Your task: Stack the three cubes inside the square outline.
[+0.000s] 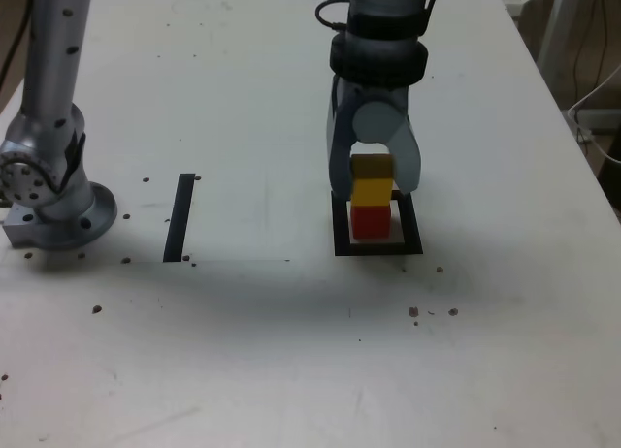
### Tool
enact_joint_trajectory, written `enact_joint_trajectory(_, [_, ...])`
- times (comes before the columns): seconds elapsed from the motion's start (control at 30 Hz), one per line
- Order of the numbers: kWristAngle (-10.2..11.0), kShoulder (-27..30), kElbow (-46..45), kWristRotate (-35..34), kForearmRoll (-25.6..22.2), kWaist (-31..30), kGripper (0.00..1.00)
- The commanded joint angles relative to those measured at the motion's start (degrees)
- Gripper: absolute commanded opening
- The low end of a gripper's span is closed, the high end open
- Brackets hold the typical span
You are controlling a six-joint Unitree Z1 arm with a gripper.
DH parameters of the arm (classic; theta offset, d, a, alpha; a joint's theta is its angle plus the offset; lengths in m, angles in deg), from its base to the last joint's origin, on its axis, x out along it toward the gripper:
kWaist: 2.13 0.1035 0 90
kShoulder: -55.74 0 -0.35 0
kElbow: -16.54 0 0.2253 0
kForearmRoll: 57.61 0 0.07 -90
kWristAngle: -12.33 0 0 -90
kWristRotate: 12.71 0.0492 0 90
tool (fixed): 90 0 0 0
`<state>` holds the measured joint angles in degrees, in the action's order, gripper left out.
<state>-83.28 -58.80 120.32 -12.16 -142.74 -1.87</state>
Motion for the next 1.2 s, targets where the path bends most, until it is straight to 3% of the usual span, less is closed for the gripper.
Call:
enact_joint_trajectory(0.0, [-0.10, -0.39, -0.10, 0.07, 0.28, -0.08, 0.29])
enact_joint_trajectory(0.8, [0.10, -0.68, -2.22, 0.07, 2.64, 0.97, 0.30])
enact_joint_trajectory(0.9, [0.10, -0.75, -2.49, 0.21, 3.04, 0.98, 0.42])
enact_joint_trajectory(1.07, [0.06, -0.79, -3.42, 0.50, 4.14, 1.10, 0.88])
enact_joint_trajectory(1.17, [0.03, -0.77, -3.94, 0.50, 4.78, 1.23, 0.97])
